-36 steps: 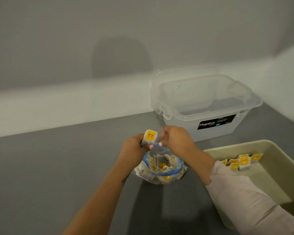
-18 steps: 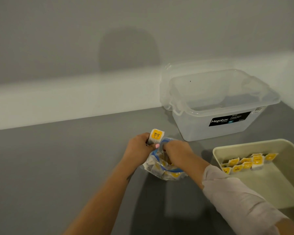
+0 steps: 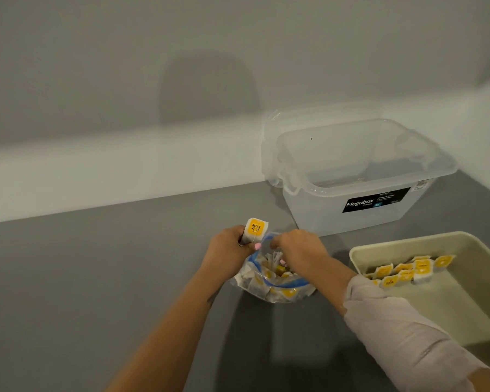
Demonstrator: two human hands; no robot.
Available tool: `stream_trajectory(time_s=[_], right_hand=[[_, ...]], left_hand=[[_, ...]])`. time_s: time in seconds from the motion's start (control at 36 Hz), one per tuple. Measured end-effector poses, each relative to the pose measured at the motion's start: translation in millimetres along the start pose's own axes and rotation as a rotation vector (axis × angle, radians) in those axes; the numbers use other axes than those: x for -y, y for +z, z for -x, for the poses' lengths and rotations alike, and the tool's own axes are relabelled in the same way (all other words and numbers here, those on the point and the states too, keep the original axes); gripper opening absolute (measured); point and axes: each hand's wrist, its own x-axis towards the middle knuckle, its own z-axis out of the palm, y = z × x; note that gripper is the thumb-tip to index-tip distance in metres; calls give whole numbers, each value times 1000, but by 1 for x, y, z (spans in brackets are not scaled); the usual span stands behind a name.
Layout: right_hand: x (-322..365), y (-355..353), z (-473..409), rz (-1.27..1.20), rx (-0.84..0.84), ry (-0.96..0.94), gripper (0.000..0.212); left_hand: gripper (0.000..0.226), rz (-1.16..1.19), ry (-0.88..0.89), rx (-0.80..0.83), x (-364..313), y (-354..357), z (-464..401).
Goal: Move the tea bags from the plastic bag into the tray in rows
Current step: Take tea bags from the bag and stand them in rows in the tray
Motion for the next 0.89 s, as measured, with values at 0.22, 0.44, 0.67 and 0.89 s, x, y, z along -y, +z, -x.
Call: stream_trajectory(time_s=[0.22,0.44,0.67,0.89], right_hand=[[-11,-9,-3,-43,3,-18,32],[-26,-20,2,-440,-186,18,10],[-31,-25,1,-1037,-201,88,14],[-20,-26,3,-1514,-156,151,8]], left_hand=[[26,11,1,-34,-2,2,-2],[25,81,0,-98,-10,-3,-5],[20,285,-16,-88,-19,1,-9],[23,613,-61,-8,-33,5,-8]])
